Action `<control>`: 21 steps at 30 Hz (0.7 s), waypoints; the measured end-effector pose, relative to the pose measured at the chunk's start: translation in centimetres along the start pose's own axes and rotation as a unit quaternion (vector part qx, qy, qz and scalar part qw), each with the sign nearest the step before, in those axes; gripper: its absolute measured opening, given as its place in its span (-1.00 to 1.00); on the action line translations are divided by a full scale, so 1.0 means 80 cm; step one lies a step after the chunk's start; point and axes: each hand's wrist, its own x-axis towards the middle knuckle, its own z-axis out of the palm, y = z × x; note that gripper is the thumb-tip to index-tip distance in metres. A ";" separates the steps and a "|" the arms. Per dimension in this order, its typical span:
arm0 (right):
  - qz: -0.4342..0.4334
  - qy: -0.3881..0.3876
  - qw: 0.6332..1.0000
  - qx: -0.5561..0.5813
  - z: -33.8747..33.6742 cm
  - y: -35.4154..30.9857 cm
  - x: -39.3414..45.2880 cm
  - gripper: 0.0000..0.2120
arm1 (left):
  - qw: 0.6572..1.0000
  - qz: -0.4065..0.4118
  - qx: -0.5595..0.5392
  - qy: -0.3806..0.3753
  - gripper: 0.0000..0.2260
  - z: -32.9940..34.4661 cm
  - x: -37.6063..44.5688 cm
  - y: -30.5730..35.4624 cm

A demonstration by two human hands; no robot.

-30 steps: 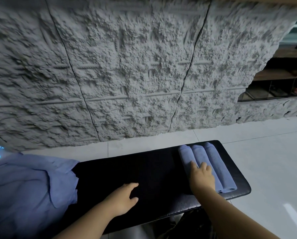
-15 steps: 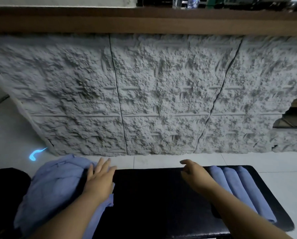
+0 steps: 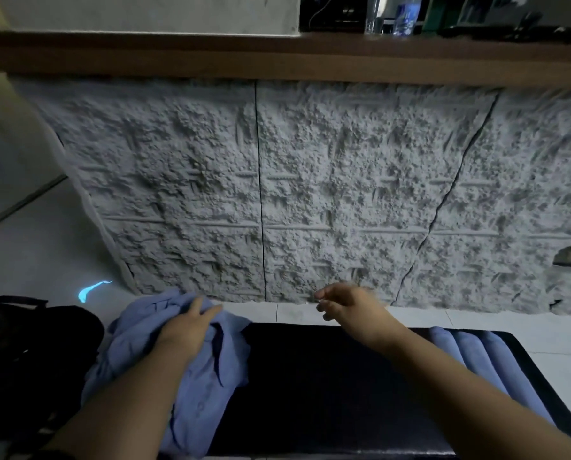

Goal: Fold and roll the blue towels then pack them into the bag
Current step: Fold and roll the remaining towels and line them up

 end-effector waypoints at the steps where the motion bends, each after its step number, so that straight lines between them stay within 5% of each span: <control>1: -0.004 -0.006 1.000 -0.006 0.005 -0.002 -0.002 -0.88 | 1.000 0.007 0.013 0.011 -0.58 0.007 0.002 0.001; 6: -0.006 -0.033 0.999 -0.032 0.020 -0.004 -0.009 -0.87 | 0.985 -0.151 -0.068 -0.054 -0.49 0.010 0.004 0.019; 9: -0.008 -0.039 0.998 -0.041 0.019 -0.003 -0.008 -0.86 | 0.984 -0.157 -0.054 -0.060 -0.57 0.012 0.010 0.013; 13: -0.003 -0.045 0.998 -0.038 0.016 -0.005 -0.003 -0.84 | 0.988 -0.111 -0.004 0.106 -0.77 -0.002 0.002 0.023; 17: -0.010 -0.042 0.998 -0.035 0.031 -0.009 0.004 -0.89 | 0.960 -0.058 -0.174 0.212 -0.85 -0.051 -0.014 0.047; 21: -0.061 -0.033 0.998 -0.004 0.058 -0.038 0.006 -0.52 | 0.922 0.037 -0.275 0.269 -0.86 -0.101 -0.043 0.086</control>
